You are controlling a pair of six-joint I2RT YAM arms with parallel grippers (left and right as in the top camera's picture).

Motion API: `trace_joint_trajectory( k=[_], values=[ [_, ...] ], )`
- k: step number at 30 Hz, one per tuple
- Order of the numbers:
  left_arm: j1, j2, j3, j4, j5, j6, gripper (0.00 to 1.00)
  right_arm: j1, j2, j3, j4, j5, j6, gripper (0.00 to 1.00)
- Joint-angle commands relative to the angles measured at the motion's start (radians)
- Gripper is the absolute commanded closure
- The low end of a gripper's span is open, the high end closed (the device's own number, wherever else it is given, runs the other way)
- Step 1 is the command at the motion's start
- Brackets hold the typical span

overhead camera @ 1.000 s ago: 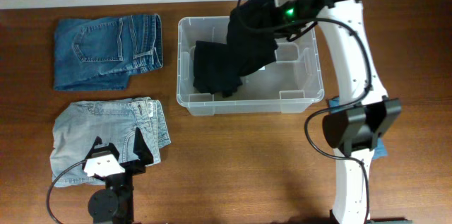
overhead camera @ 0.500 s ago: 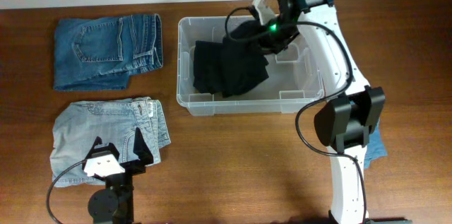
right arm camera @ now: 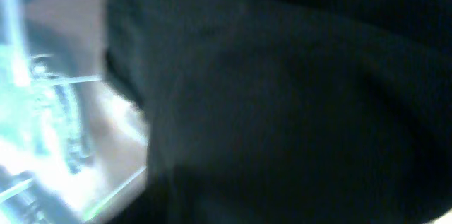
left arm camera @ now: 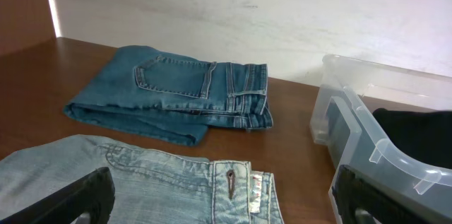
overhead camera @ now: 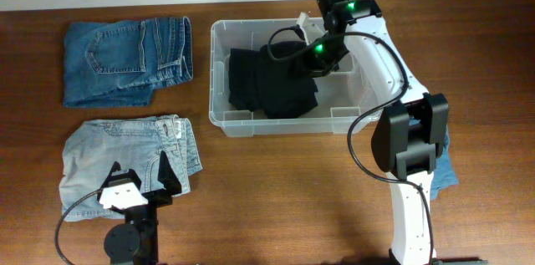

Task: Pack container
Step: 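Lift the black item and carry it left over the container, then lower the black item into the container beside the first garment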

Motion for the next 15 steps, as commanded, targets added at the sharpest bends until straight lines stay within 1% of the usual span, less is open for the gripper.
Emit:
trace_joint_trajectory(
  k=[1, 4, 8, 11, 15],
  values=[
    [0.006, -0.005, -0.001, -0.005, -0.007, 0.009, 0.01, 0.004, 0.003, -0.005, 0.0, 0.206, 0.015, 0.25],
    [0.006, -0.005, -0.001, -0.005, -0.007, 0.009, 0.01, 0.004, 0.003, -0.005, 0.001, 0.309, 0.033, 0.2],
    [0.006, -0.005, -0.001, -0.005, -0.007, 0.009, 0.01, 0.004, 0.003, 0.005, 0.002, 0.399, 0.033, 0.18],
    [0.006, -0.005, -0.001, -0.005, -0.006, 0.009, 0.01, 0.004, 0.003, 0.03, -0.012, 0.417, 0.035, 0.16],
    [0.006, -0.005, -0.001, -0.005, -0.007, 0.009, 0.01, 0.005, 0.001, 0.101, -0.046, 0.41, 0.036, 0.15]
  ],
)
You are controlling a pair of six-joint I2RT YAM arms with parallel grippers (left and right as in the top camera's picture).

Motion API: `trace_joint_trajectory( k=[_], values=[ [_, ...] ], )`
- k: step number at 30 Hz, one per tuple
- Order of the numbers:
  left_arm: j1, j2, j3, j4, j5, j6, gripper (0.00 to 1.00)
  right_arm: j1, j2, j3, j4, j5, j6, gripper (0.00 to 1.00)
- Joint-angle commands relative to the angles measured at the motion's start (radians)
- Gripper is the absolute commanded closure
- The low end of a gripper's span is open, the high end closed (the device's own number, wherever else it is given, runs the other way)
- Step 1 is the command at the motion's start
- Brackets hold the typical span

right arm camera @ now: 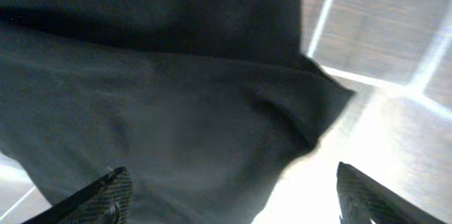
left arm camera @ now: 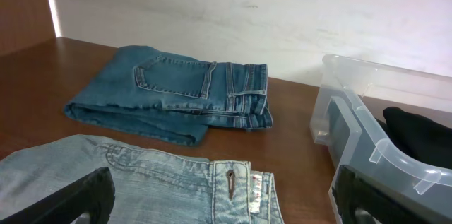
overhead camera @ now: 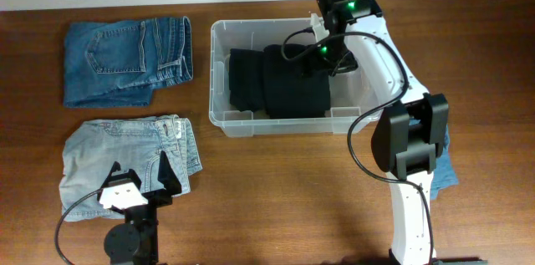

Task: Pack container
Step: 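Lower the black item into the container beside the first garment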

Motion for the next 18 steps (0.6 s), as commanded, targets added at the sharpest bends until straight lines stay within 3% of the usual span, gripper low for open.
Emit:
trace_joint_trajectory(
  k=[1, 4, 8, 11, 18],
  values=[
    [0.006, -0.005, -0.001, -0.005, -0.006, 0.009, 0.01, 0.006, 0.001, 0.091, -0.016, 0.026, 0.011, 0.15],
    [0.006, -0.005, -0.001, -0.005, -0.006, 0.009, 0.01, 0.006, 0.001, 0.115, -0.011, -0.047, 0.011, 0.21],
    [0.006, -0.005, -0.001, -0.005, -0.006, 0.009, 0.01, 0.006, 0.004, 0.093, 0.013, -0.056, 0.011, 0.56],
    [0.006, -0.005, -0.001, -0.005, -0.006, 0.009, 0.01, 0.006, 0.004, 0.031, 0.036, -0.057, 0.011, 0.76],
    [0.006, -0.005, -0.001, -0.005, -0.006, 0.009, 0.01, 0.006, 0.004, -0.142, 0.137, -0.057, 0.026, 0.82]
  ],
)
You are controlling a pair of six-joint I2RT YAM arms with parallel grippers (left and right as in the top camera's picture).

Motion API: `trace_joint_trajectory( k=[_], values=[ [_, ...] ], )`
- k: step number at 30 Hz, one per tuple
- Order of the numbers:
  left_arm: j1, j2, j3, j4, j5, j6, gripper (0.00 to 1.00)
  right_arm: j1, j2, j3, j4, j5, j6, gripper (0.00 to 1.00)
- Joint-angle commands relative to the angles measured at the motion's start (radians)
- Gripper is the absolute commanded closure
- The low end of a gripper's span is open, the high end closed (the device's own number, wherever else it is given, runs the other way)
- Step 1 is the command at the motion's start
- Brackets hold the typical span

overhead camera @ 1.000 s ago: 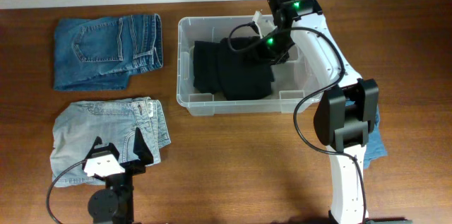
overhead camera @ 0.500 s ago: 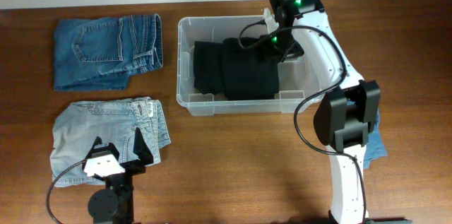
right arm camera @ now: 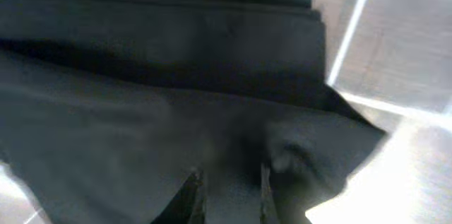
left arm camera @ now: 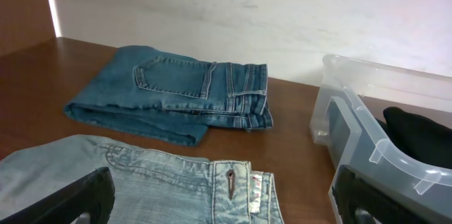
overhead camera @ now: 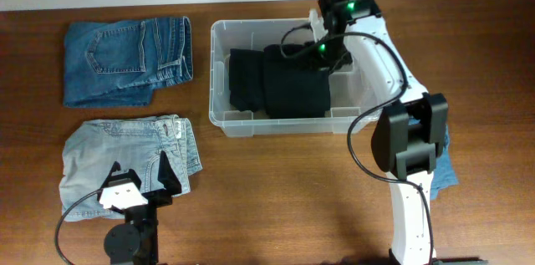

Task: Pack container
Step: 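Lower the black item into the container beside the first garment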

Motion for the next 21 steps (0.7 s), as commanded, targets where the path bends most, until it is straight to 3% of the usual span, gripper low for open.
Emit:
trace_joint_trajectory(
  k=[1, 7, 17, 21],
  values=[
    [0.006, -0.005, -0.001, -0.005, -0.007, 0.009, 0.01, 0.006, 0.004, -0.098, 0.045, -0.008, 0.017, 0.82],
    [0.006, -0.005, -0.001, -0.005, -0.007, 0.009, 0.01, 0.006, -0.002, -0.127, 0.064, -0.007, 0.023, 0.81],
    [0.006, -0.005, -0.001, -0.005, -0.007, 0.009, 0.01, 0.007, -0.05, 0.071, 0.001, -0.09, 0.023, 0.76],
    [0.006, -0.005, -0.001, -0.005, -0.007, 0.009, 0.01, 0.013, -0.048, 0.068, 0.037, -0.146, 0.023, 0.73]
  ],
)
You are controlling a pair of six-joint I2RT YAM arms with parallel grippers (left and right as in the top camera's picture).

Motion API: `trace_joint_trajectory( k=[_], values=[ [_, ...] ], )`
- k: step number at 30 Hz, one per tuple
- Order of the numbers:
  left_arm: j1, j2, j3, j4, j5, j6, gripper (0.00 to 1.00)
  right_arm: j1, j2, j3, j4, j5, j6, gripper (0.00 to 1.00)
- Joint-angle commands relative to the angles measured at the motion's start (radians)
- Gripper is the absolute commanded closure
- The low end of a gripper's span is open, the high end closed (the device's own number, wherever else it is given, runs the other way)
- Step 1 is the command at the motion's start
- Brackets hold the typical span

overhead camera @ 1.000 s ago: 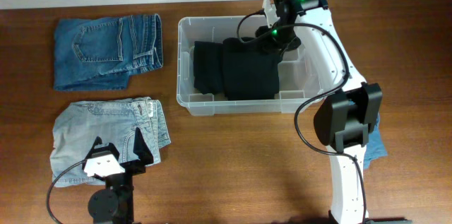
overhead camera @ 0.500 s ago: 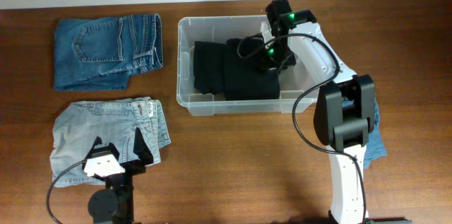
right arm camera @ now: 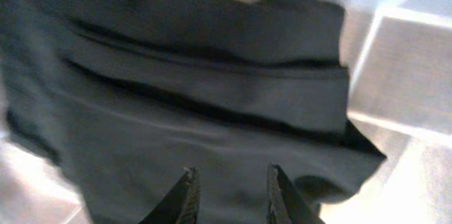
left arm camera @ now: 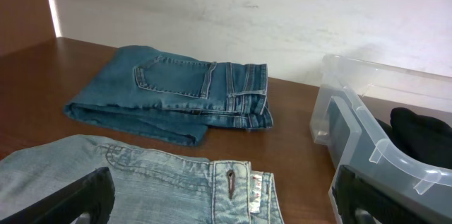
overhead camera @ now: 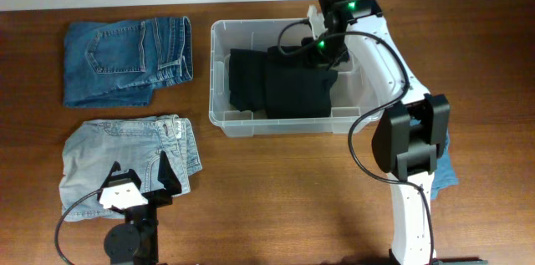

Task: Pack container
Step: 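Lower the black item into the container beside the first garment, then open the right gripper and withdraw right toward the light-blue denim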

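A clear plastic container (overhead camera: 219,89) stands at the table's middle back, with a folded black garment (overhead camera: 288,89) lying inside it. My right gripper (overhead camera: 322,45) hangs just above the garment's far right end. In the right wrist view its tips (right arm camera: 231,181) stand a little apart over the flat black garment (right arm camera: 176,97), with nothing pinched between them. My left gripper (overhead camera: 139,173) rests open at the front left, over folded light-blue jeans (overhead camera: 92,152). In the left wrist view the light-blue jeans (left arm camera: 141,174) lie below the wide-open left gripper (left arm camera: 222,203), apart from it.
Folded dark-blue jeans (overhead camera: 125,60) lie at the back left, also seen as dark-blue jeans (left arm camera: 176,90) from the left wrist. A blue cloth (overhead camera: 447,169) lies by the right arm's base. The container's near corner (left arm camera: 353,125) shows at the left wrist view's right.
My right gripper has lifted a little off the black garment and shifted toward the container's far side; its tips stand slightly wider apart. The left arm has not moved.
First my right gripper was pressed into the black garment, which lay bunched and skewed in the container. Then its fingers stood wide open above the garment, now flat. Then they were narrowed close against the cloth, and now they hang slightly above it.
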Motion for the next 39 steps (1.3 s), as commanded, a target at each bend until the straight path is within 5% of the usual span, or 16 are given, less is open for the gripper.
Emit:
trace_joint_trajectory(
  k=[1, 30, 36, 39],
  values=[
    [0.006, -0.005, -0.001, -0.005, -0.007, 0.009, 0.01, 0.017, -0.035, 0.005, 0.029, -0.066, 0.008, 0.73],
    [0.006, -0.005, -0.001, -0.005, -0.007, 0.009, 0.01, 0.142, 0.089, -0.009, 0.151, 0.087, 0.053, 0.69],
    [0.006, -0.005, -0.001, -0.005, -0.007, 0.009, 0.01, 0.122, 0.016, 0.199, 0.008, 0.088, 0.053, 0.56],
    [0.006, -0.005, -0.001, -0.005, -0.007, 0.009, 0.01, 0.09, -0.01, 0.357, -0.111, 0.117, 0.054, 0.28]
  ],
)
